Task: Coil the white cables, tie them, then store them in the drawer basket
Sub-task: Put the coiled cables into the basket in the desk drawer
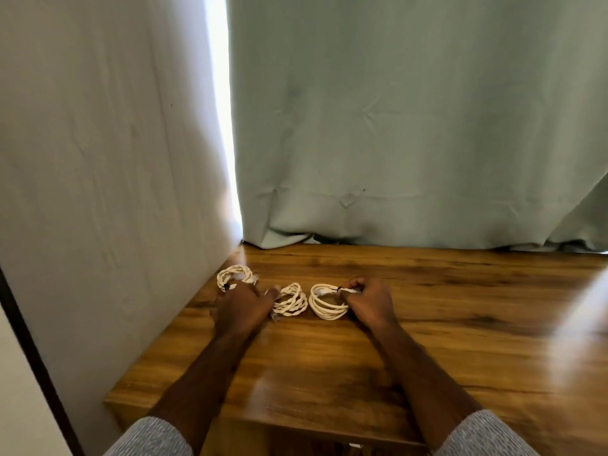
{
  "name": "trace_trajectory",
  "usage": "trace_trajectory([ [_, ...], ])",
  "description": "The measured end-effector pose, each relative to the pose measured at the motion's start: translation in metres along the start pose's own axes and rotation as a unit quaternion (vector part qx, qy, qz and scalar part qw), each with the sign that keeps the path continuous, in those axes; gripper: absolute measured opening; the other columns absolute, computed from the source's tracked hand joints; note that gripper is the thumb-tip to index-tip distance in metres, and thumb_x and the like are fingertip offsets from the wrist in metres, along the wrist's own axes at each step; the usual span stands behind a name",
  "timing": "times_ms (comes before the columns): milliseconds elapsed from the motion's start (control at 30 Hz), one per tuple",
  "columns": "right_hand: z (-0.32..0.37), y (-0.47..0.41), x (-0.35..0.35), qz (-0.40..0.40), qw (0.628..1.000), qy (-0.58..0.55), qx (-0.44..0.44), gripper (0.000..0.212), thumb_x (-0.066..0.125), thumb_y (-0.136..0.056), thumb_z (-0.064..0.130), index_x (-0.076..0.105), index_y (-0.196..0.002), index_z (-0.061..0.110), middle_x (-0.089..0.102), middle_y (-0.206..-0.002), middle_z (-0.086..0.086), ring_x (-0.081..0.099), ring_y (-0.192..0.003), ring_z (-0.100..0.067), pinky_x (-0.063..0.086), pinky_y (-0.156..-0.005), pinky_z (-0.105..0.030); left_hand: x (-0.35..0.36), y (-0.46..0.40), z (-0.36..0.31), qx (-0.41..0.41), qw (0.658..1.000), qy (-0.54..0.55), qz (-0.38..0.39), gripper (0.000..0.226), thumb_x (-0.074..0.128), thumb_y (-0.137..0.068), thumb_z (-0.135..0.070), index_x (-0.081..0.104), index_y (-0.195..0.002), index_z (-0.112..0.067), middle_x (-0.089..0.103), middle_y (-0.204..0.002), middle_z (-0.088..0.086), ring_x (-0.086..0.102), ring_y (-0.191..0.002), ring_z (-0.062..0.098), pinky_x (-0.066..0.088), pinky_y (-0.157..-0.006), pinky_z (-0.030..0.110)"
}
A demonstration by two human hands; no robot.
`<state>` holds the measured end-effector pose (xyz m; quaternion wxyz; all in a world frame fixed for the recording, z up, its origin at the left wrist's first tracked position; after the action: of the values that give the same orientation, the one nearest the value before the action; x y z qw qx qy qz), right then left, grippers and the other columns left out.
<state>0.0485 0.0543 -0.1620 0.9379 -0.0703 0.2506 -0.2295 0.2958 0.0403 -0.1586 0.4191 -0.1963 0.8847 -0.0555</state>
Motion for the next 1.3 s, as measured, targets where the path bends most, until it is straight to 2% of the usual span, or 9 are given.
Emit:
trace_trajectory([
  [67,0.000,0.000,-0.001,-0.001,1.000,-0.004,-0.002,0.011,0.083,-0.078,0.020,0.076,-0.087,0.022,0.071,-0.081,0.009,0.064,-0.073,-0.002,0.043,-0.060,-0.018,0.008,-0.005,-0.004,-0.026,0.999,-0.019,0.021,0.062,0.056,-0.064,-0.081,0.069,-0.083,-0.024,0.071,-0.081,-0.002,0.064,-0.090,0.023,0.048,-0.086,0.042],
  [200,-0.004,0.003,-0.006,-0.012,1.000,-0.006,-0.019,0.007,0.082,-0.077,0.018,0.077,-0.080,0.021,0.073,-0.077,0.008,0.067,-0.072,-0.006,0.052,-0.068,-0.026,0.018,-0.012,-0.018,-0.042,0.997,0.005,0.060,0.044,0.064,-0.069,-0.062,0.069,-0.077,-0.020,0.069,-0.068,0.000,0.068,-0.071,0.024,0.055,-0.081,0.045],
  [367,-0.012,0.009,-0.027,-0.050,0.998,0.006,-0.031,0.004,0.080,-0.074,0.019,0.075,-0.074,0.019,0.071,-0.071,0.008,0.067,-0.071,-0.009,0.051,-0.068,-0.026,0.027,0.000,-0.040,-0.033,0.993,0.030,0.108,0.038,0.060,-0.070,-0.053,0.068,-0.071,-0.016,0.069,-0.064,0.001,0.068,-0.072,0.025,0.054,-0.084,0.047],
  [533,-0.034,0.019,-0.073,-0.112,0.993,0.018,-0.023,0.007,0.079,-0.074,0.019,0.072,-0.075,0.019,0.071,-0.075,0.004,0.065,-0.073,-0.013,0.046,-0.068,-0.025,0.052,0.019,-0.070,-0.004,0.988,0.052,0.148,0.037,0.066,-0.070,-0.050,0.067,-0.084,-0.016,0.071,-0.078,0.004,0.066,-0.080,0.025,0.051,-0.073,0.035],
  [667,-0.058,0.031,-0.123,-0.175,0.984,0.031,-0.004,0.010,0.080,-0.071,0.020,0.075,-0.078,0.016,0.072,-0.077,0.001,0.066,-0.075,-0.015,0.050,-0.072,-0.027,0.076,0.043,-0.105,0.020,0.981,0.088,0.171,0.036,0.069,-0.071,-0.049,0.063,-0.081,-0.015,0.070,-0.083,0.009,0.067,-0.083,0.030,0.055,-0.080,0.043],
  [833,-0.086,0.064,-0.203,-0.242,0.969,0.051,0.023,0.008,0.081,-0.071,0.018,0.075,-0.076,0.014,0.073,-0.073,0.001,0.068,-0.075,-0.018,0.052,-0.075,-0.030,0.114,0.088,-0.163,0.076,0.959,0.143,0.231,0.039,0.070,-0.073,-0.050,0.065,-0.069,-0.011,0.067,-0.070,0.008,0.067,-0.078,0.032,0.052,-0.073,0.041],
  [967,-0.109,0.095,-0.263,-0.284,0.955,0.061,0.066,0.006,0.080,-0.069,0.022,0.076,-0.073,0.019,0.073,-0.071,0.007,0.069,-0.076,-0.017,0.057,-0.080,-0.034,0.136,0.134,-0.211,0.126,0.936,0.165,0.284,0.035,0.074,-0.082,-0.040,0.066,-0.070,-0.008,0.066,-0.071,0.009,0.060,-0.068,0.024,0.034,-0.053,0.030],
  [1167,-0.134,0.141,-0.346,-0.344,0.930,0.084,0.101,0.012,0.083,-0.069,0.027,0.075,-0.076,0.021,0.073,-0.074,0.003,0.070,-0.078,-0.018,0.059,-0.077,-0.036,0.154,0.218,-0.275,0.192,0.901,0.187,0.342,0.048,0.076,-0.082,-0.034,0.051,-0.048,-0.013,0.046,-0.048,0.001,0.041,-0.048,0.017,0.024,-0.050,0.031],
  [1300,-0.149,0.185,-0.411,-0.388,0.908,0.097,0.120,0.015,0.085,-0.073,0.027,0.077,-0.085,0.022,0.074,-0.078,0.004,0.070,-0.073,-0.010,0.058,-0.069,-0.027,0.164,0.278,-0.311,0.241,0.870,0.192,0.384,0.037,0.076,-0.082,-0.036,0.059,-0.057,-0.015,0.054,-0.056,0.002,0.050,-0.057,0.019,0.031,-0.060,0.032],
])
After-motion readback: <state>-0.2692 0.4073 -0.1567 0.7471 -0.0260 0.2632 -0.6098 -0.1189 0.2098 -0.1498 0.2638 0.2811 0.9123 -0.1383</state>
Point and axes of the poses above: each hand's wrist, its own y-axis away from the middle knuckle, its own x-axis out of the palm, z = x × y, the point moved 1 cm from there along -y, towards the middle knuckle
